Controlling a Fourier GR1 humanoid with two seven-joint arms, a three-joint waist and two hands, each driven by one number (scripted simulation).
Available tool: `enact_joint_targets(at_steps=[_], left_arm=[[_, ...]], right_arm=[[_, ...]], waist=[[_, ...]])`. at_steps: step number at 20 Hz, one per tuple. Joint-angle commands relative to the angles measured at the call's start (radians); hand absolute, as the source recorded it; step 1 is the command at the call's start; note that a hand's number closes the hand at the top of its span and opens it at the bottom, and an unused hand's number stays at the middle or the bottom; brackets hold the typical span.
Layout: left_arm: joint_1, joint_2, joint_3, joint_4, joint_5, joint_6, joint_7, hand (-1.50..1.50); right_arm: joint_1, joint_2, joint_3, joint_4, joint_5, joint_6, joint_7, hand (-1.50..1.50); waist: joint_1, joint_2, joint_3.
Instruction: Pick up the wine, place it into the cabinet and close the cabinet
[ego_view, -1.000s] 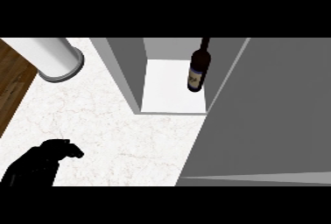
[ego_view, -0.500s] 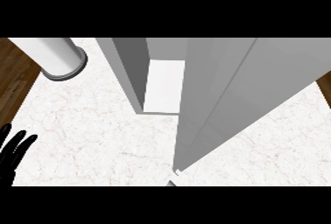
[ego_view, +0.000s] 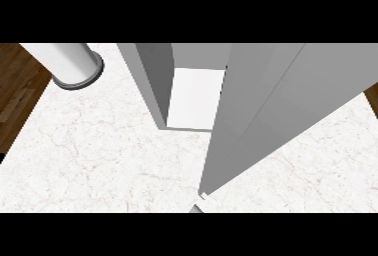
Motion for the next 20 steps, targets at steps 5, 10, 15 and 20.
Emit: enact_joint_targets(at_steps=[5, 10, 15, 20], left_arm=[[0.061, 0.017, 0.048, 0.044, -0.019, -0.126, -0.040, -1.50], [0.091, 0.089, 0.148, 0.070, 0.057, -0.202, -0.001, -1.50], [0.113, 0.042, 0.160, 0.158, 0.002, -0.268, -0.003, -1.50], [0.131, 0.038, 0.213, 0.134, 0.017, -0.276, 0.024, -1.50]], right_arm=[[-0.253, 0.149, -0.050, 0.272, -0.014, -0.167, -0.051, 1.50], [-0.448, 0.154, -0.217, 0.463, -0.077, -0.186, -0.067, 1.50], [-0.621, 0.156, -0.366, 0.681, -0.232, -0.117, -0.141, 1.50], [-0.694, 0.156, -0.456, 0.912, -0.314, 0.066, -0.274, 1.50]], waist=[[0.021, 0.012, 0.000], [0.027, 0.016, 0.004], [0.012, 0.021, 0.003], [0.010, 0.024, 0.005]])
